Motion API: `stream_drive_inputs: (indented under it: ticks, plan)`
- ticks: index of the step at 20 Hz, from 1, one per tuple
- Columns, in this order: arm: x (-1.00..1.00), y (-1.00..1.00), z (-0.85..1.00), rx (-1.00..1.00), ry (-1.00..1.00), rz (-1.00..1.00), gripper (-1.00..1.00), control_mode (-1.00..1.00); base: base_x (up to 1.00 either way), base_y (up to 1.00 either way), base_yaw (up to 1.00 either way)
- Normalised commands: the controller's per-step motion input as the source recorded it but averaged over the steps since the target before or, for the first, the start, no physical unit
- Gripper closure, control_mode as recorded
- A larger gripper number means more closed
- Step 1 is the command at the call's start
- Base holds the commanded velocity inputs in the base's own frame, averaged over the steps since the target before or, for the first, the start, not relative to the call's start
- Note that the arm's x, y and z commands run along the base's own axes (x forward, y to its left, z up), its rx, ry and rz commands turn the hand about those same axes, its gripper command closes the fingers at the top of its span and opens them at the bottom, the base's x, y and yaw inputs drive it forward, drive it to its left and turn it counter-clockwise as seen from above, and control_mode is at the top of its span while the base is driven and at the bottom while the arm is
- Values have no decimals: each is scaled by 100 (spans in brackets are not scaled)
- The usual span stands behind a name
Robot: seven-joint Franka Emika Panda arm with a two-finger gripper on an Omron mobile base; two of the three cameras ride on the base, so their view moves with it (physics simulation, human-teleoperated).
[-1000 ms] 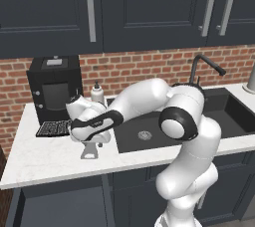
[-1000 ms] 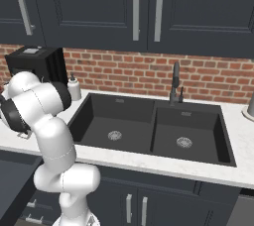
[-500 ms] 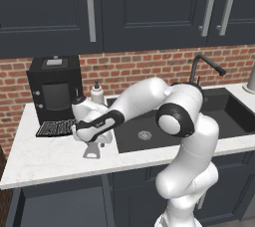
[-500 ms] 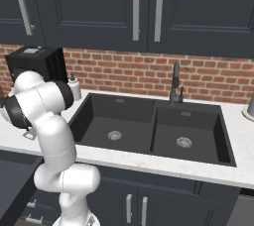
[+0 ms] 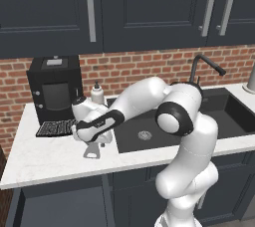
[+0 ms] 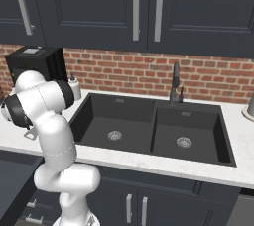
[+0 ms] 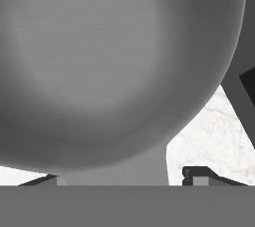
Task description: Pick the measuring cup from the drawer and place it on the counter.
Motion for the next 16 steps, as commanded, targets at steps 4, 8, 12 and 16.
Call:
stream_drive_inputs:
  ticks: [4,8,12,16]
  plan:
    - [0,0,0,0,0,0,-100,-100,0,0,0]
    - [0,0,17,0,-6,0,-100,-100,0,0,0]
    - [-16,-7,56,0,-13,0,-100,-100,0,0,0]
    - [-47,-30,96,0,-12,0,-100,-100,0,0,0]
